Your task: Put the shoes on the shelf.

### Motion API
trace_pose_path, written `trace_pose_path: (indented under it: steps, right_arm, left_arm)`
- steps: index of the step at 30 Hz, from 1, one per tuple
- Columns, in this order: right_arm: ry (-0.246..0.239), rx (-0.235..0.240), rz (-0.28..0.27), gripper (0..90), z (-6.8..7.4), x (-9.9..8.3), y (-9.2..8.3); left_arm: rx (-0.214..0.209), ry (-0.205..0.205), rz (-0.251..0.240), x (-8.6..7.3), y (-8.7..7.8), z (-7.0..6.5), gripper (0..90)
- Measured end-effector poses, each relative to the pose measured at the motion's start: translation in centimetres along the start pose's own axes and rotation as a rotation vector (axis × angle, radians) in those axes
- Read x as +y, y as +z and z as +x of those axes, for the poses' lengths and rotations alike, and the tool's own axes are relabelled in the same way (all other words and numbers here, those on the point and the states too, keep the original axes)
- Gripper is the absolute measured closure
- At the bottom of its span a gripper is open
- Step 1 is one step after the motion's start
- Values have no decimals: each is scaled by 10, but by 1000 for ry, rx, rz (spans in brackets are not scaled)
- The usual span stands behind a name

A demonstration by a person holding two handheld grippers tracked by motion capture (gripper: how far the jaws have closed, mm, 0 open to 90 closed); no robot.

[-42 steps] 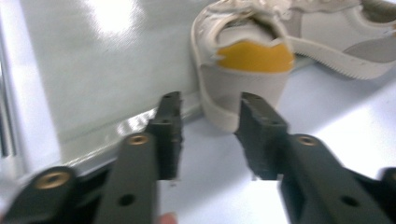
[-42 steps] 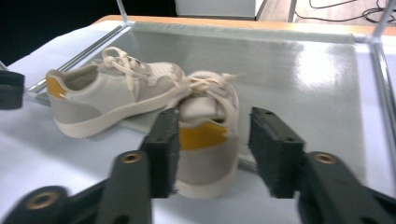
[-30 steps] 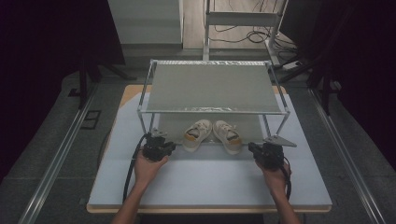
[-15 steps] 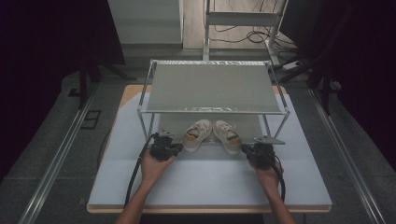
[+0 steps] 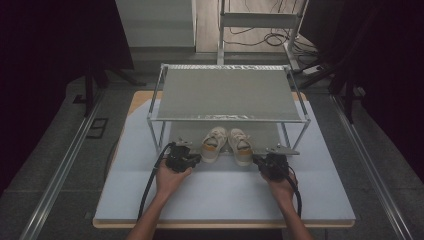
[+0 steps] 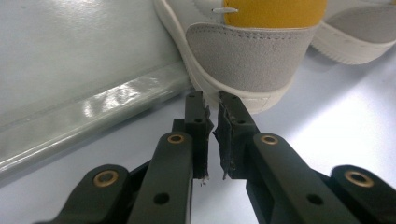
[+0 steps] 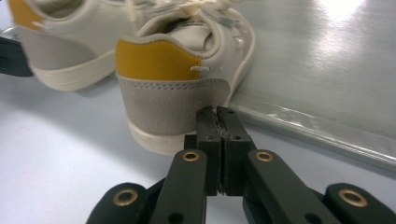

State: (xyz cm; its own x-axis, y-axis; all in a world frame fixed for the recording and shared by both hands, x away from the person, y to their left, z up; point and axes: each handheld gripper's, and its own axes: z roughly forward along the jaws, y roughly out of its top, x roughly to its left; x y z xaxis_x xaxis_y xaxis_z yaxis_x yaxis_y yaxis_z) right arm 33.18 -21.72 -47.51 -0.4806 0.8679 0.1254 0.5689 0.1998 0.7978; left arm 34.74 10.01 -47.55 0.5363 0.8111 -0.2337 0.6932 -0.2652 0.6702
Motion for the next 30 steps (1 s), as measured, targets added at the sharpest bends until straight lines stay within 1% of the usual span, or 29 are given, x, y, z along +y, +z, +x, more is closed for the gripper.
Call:
trace_pose_path:
  steps: [7, 9, 16, 17, 20, 21, 22, 23, 26, 30]
  right_arm:
    - [-12, 23, 0, 881, 9, 1, 4]
    - [-17, 27, 0, 881, 12, 1, 5]
    - [-24, 37, -1, 881, 15, 2, 8]
    - [-25, 39, -1, 881, 15, 2, 8]
    - [-30, 41, 0, 881, 18, 3, 10]
    - [-35, 40, 2, 884, 18, 3, 10]
    - [-38, 36, 1, 885, 19, 3, 10]
    - [-37, 37, 1, 885, 18, 4, 10]
    - [-30, 43, 0, 883, 18, 3, 10]
    - [-25, 62, -7, 882, 20, 1, 7]
  left_arm:
    - [-12, 9, 5, 3, 5, -6, 818]
    - [-8, 12, 7, 4, 7, -9, 818]
    - [-18, 15, 10, 8, 12, -14, 817]
    - [-23, 19, 11, 8, 13, -16, 817]
    - [-20, 34, 16, 11, 17, -22, 817]
    - [-13, 49, 19, 11, 17, -23, 819]
    - [-1, 53, 22, 12, 17, -24, 820]
    - [-4, 56, 23, 12, 17, -24, 819]
    - [-16, 46, 22, 12, 17, -22, 816]
    - [-15, 46, 20, 12, 17, -22, 814]
